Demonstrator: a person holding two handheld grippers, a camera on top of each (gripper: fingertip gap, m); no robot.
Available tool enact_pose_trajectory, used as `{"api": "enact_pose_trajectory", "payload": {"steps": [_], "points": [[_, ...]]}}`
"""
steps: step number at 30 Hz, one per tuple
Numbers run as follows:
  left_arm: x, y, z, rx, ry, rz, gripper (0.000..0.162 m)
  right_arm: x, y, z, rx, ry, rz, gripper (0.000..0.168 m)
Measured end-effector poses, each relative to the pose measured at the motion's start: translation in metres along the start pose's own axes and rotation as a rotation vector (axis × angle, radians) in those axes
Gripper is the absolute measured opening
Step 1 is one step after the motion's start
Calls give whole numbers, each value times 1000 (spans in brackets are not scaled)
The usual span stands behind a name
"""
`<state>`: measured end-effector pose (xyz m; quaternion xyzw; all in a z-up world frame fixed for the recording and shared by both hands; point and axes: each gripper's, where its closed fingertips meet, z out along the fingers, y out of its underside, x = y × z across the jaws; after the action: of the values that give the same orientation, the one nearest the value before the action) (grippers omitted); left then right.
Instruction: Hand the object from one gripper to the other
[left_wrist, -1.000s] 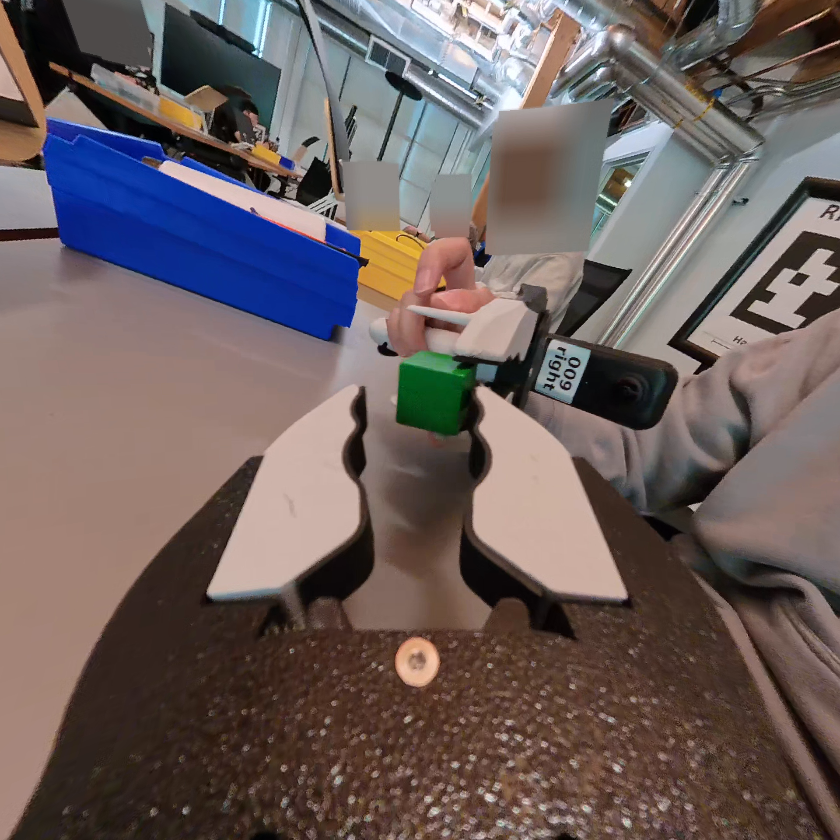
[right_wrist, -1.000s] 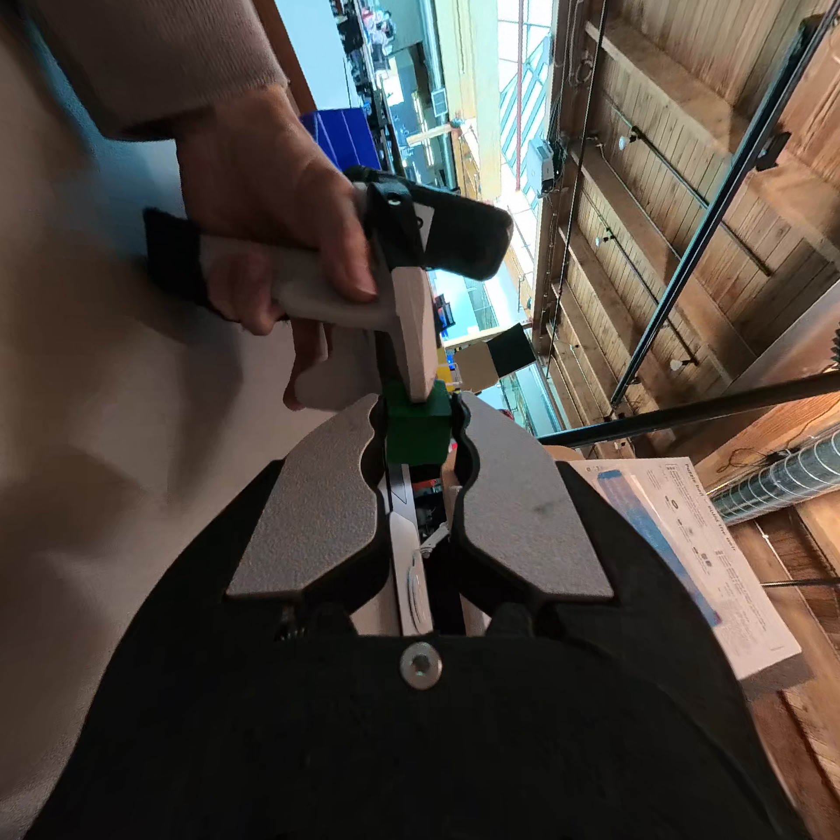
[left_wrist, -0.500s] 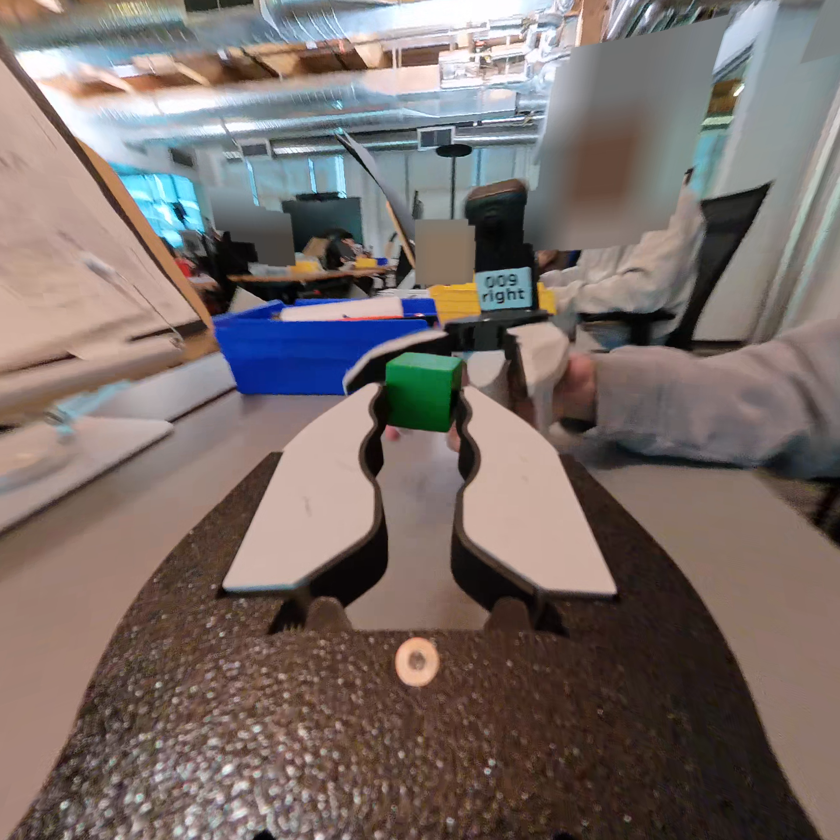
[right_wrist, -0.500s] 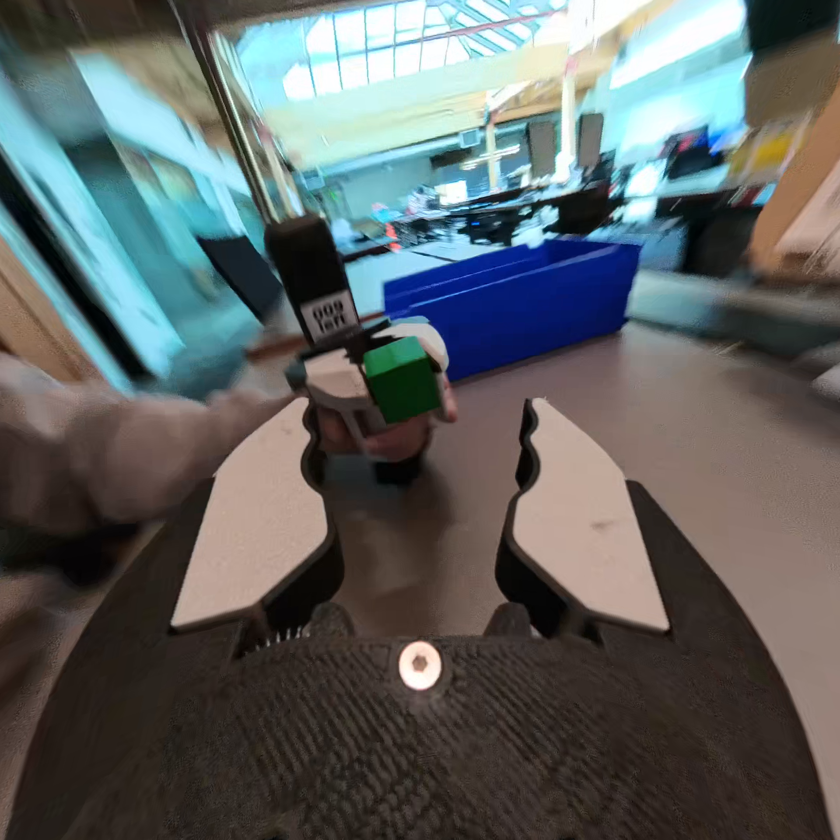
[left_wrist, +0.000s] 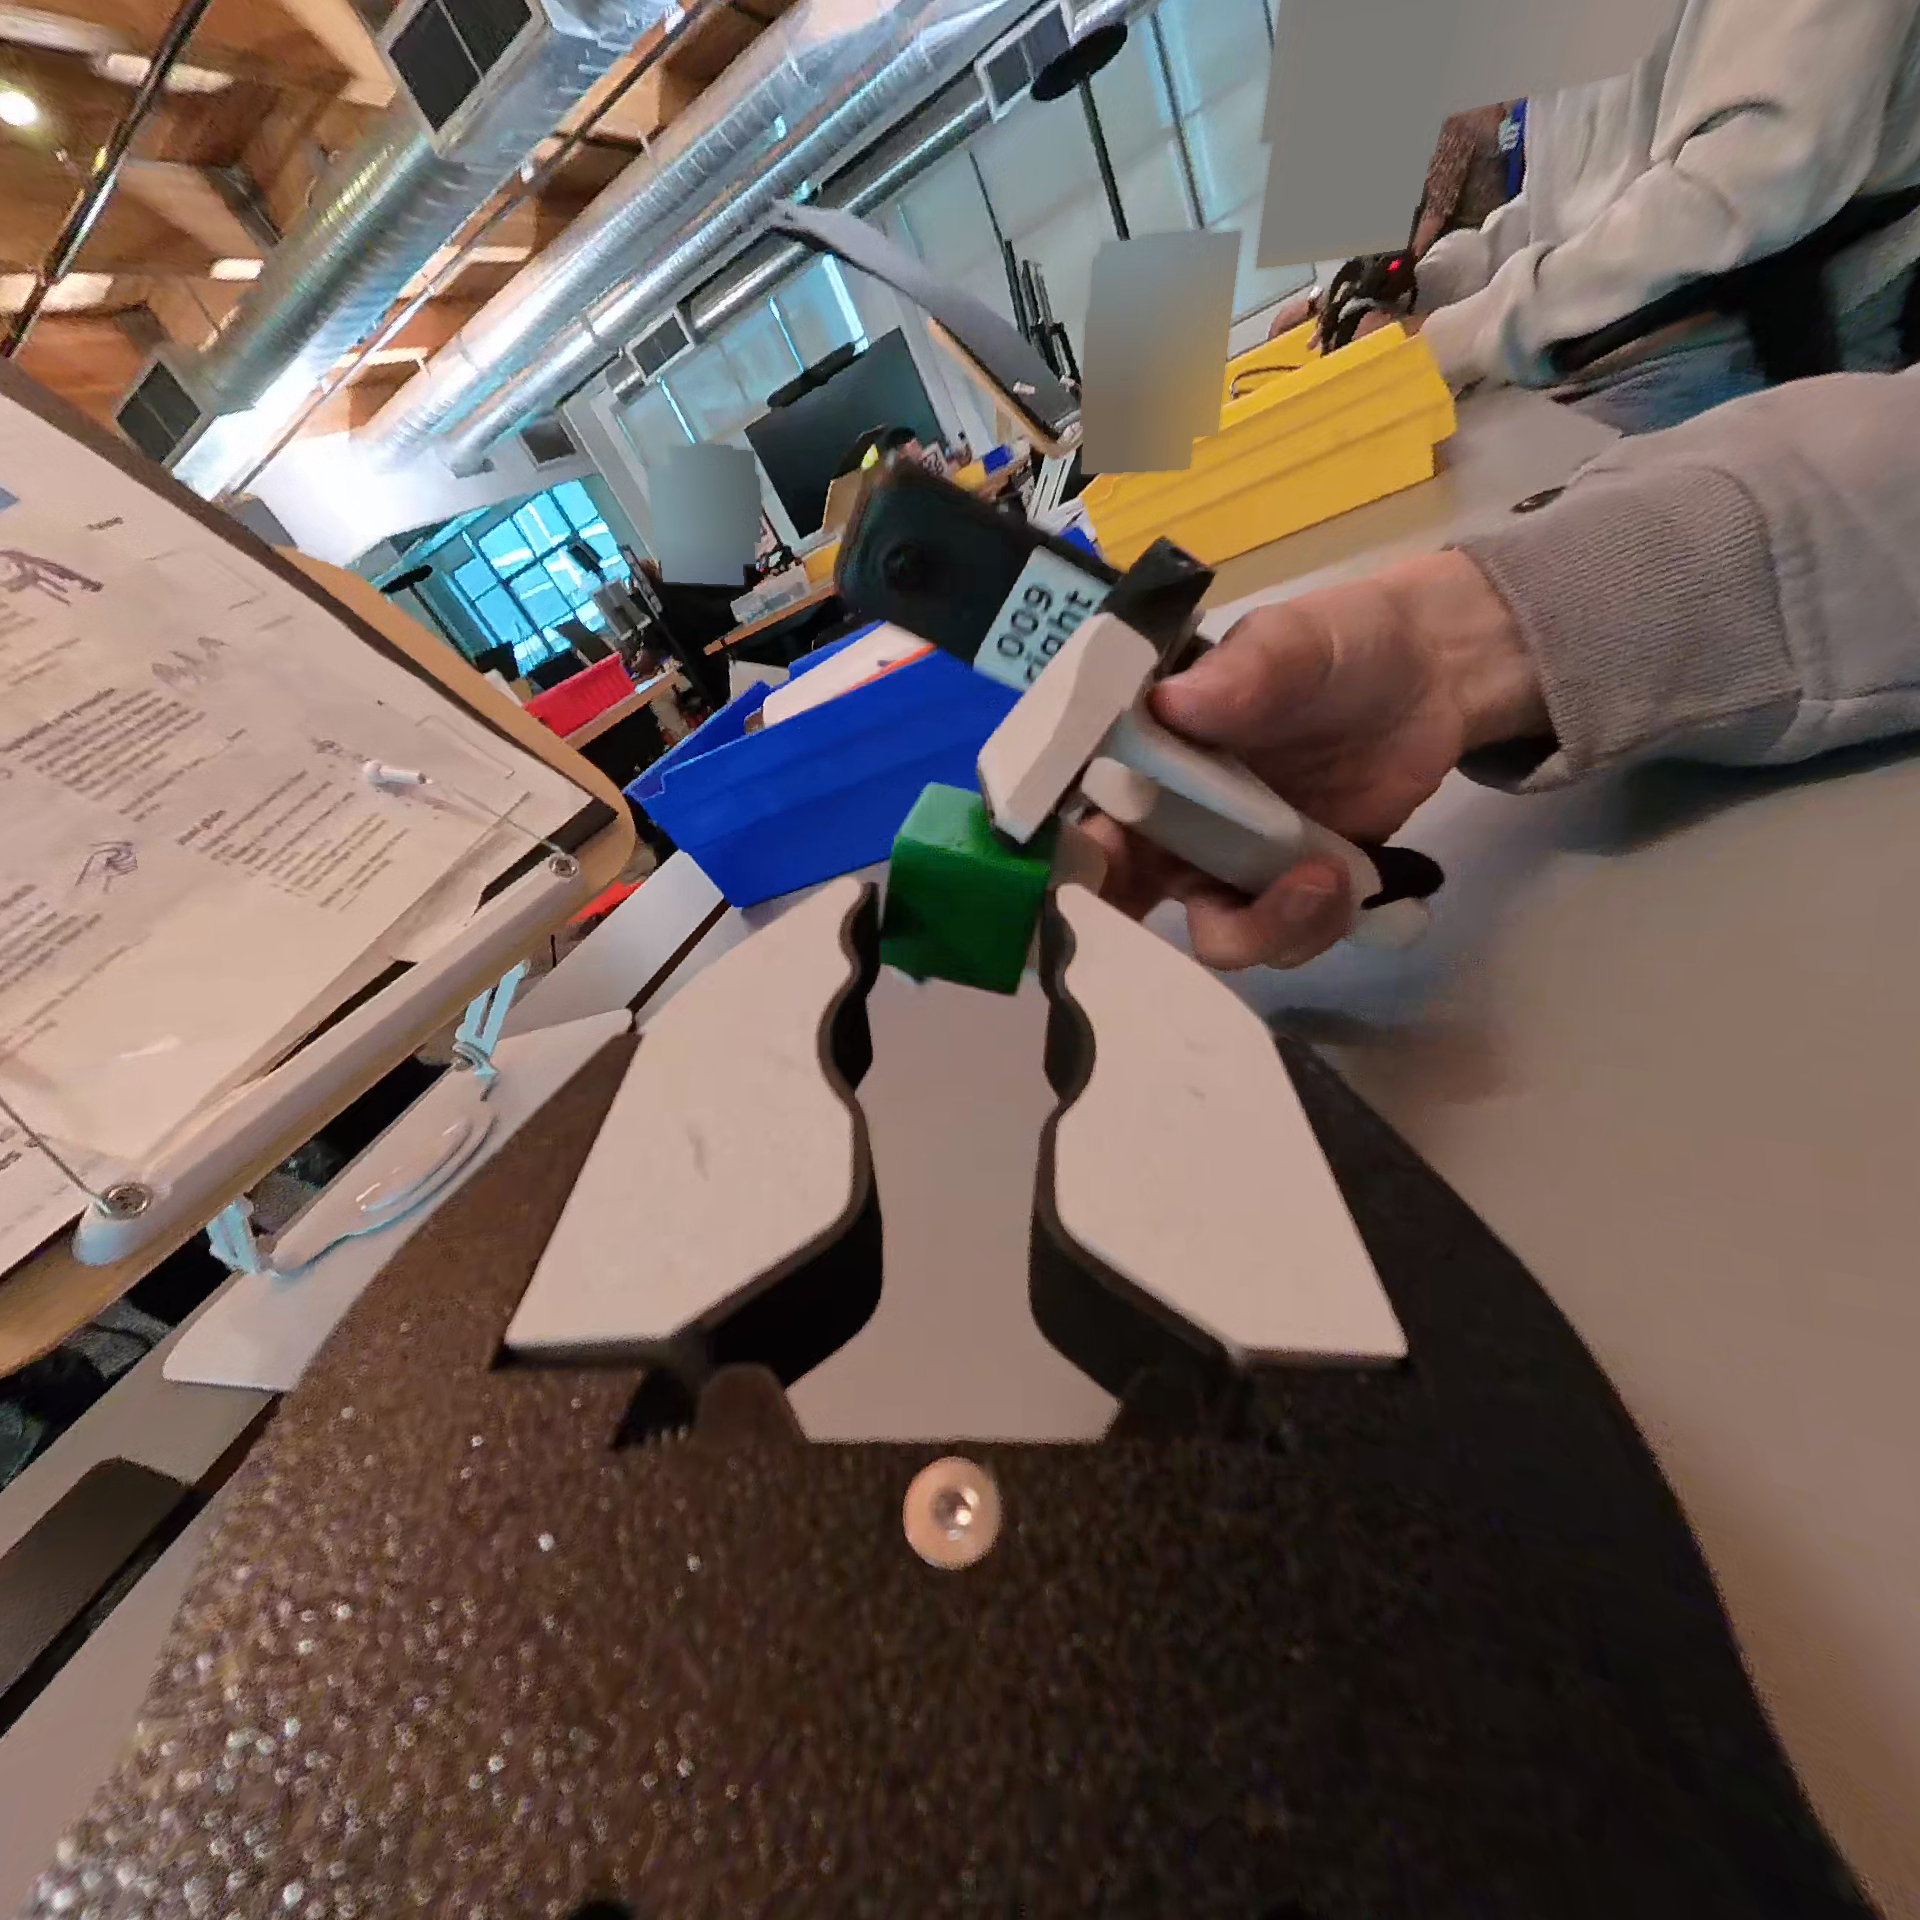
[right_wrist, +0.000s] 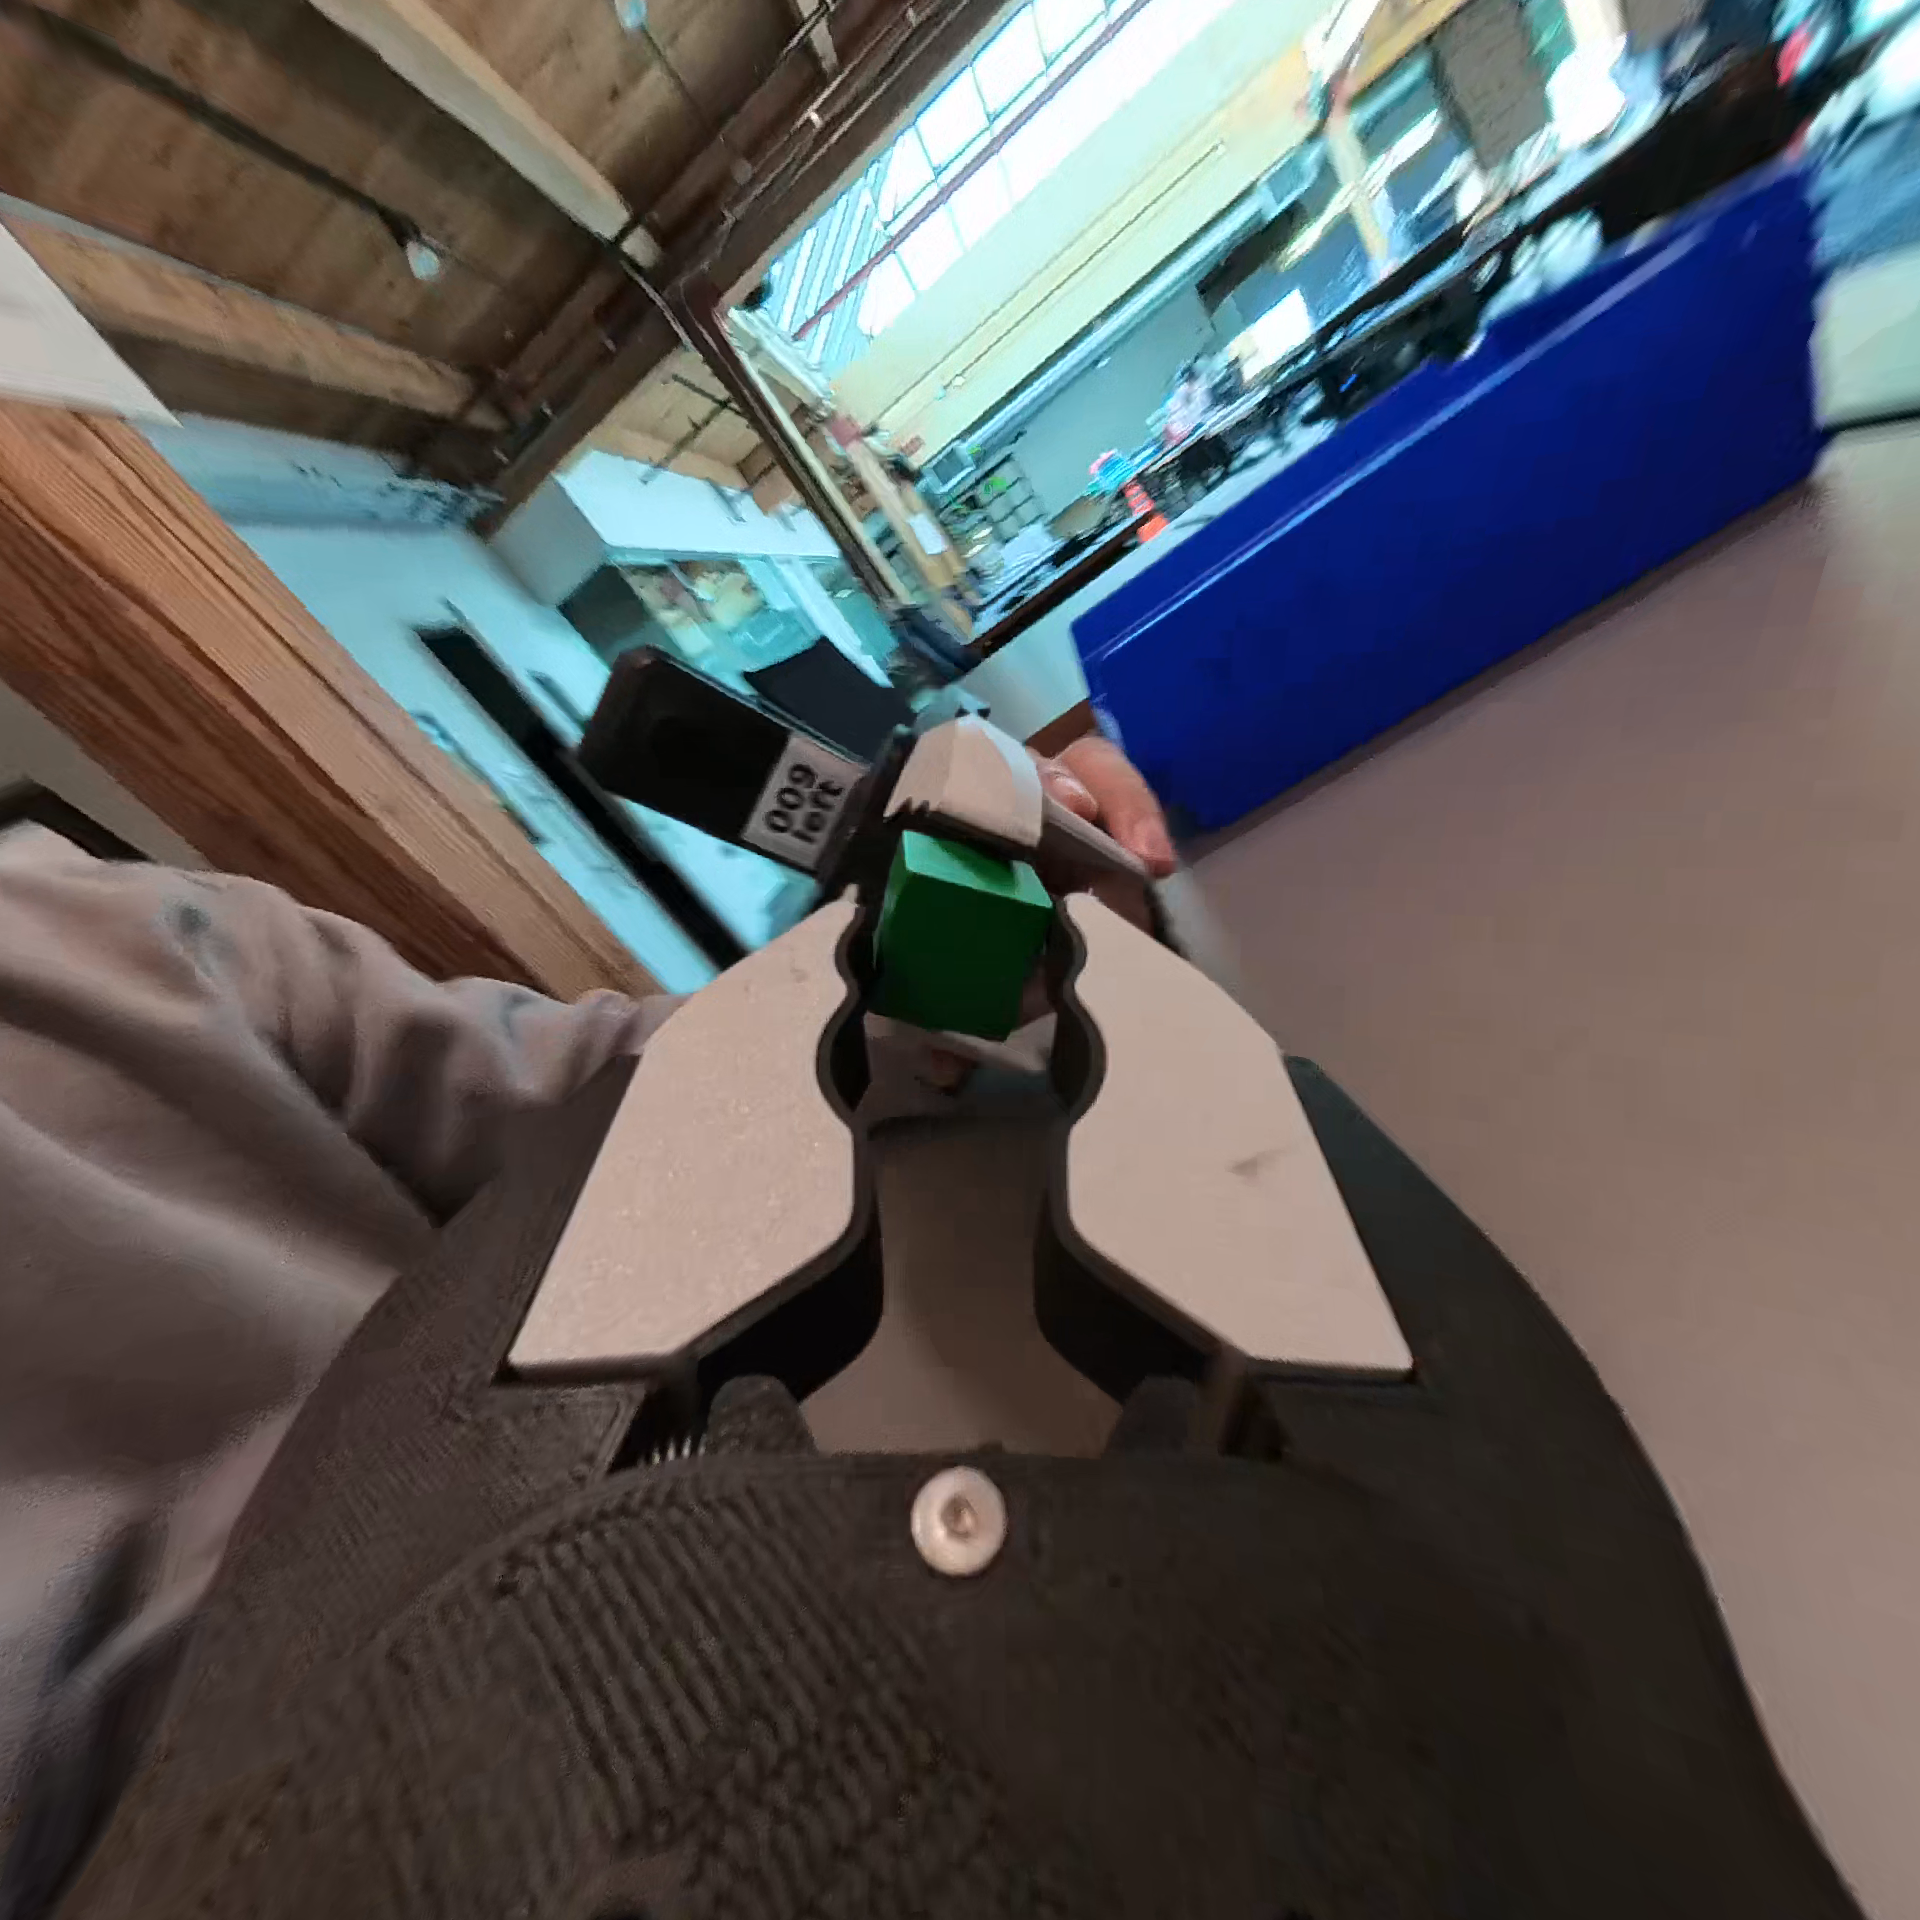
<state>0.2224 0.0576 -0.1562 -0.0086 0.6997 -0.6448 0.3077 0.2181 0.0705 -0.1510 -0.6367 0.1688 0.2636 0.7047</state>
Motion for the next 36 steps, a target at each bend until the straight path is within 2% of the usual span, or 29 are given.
{"api": "enact_pose_trajectory", "payload": {"steps": [3,5,9,12,14,16,20,22,25,27,28,30,31,34,36], "points": [[-5,-3,-2,-1,-22,-71,40,17,-19,-12,35,261,-354,31],[-13,-1,-3,-22,-42,-168,49,30,-30,-27,-21,494,-652,30],[-22,8,0,-97,-81,-366,51,38,-32,-38,-322,823,-1355,30],[-18,20,6,-160,-80,-451,50,47,-17,-32,-604,913,-1731,29],[-13,27,9,-200,-65,-465,49,49,-7,-23,-686,886,-1821,30],[-8,30,11,-219,-47,-469,49,45,-5,-15,-681,870,-1871,30],[-7,34,11,-238,-46,-458,31,40,0,-8,-683,834,-1898,30],[-7,33,11,-231,-45,-435,28,39,-1,-9,-676,836,-1905,30],[-5,28,11,-192,3,-463,27,34,0,-8,-576,794,-1816,30],[-3,23,9,-136,52,-505,27,25,2,-7,-451,685,-1619,33],[-4,19,7,-95,68,-521,27,19,1,-6,-356,613,-1463,41],[-6,9,1,-7,104,-534,27,8,-10,-6,-175,499,-1106,68],[-7,4,-2,38,127,-529,27,3,-14,-6,-106,419,-917,75],[-7,-14,-10,179,158,-469,27,-10,-23,-8,62,147,-333,78],[-5,-21,-13,222,163,-385,27,-11,-21,-8,102,4,15,78]]}}
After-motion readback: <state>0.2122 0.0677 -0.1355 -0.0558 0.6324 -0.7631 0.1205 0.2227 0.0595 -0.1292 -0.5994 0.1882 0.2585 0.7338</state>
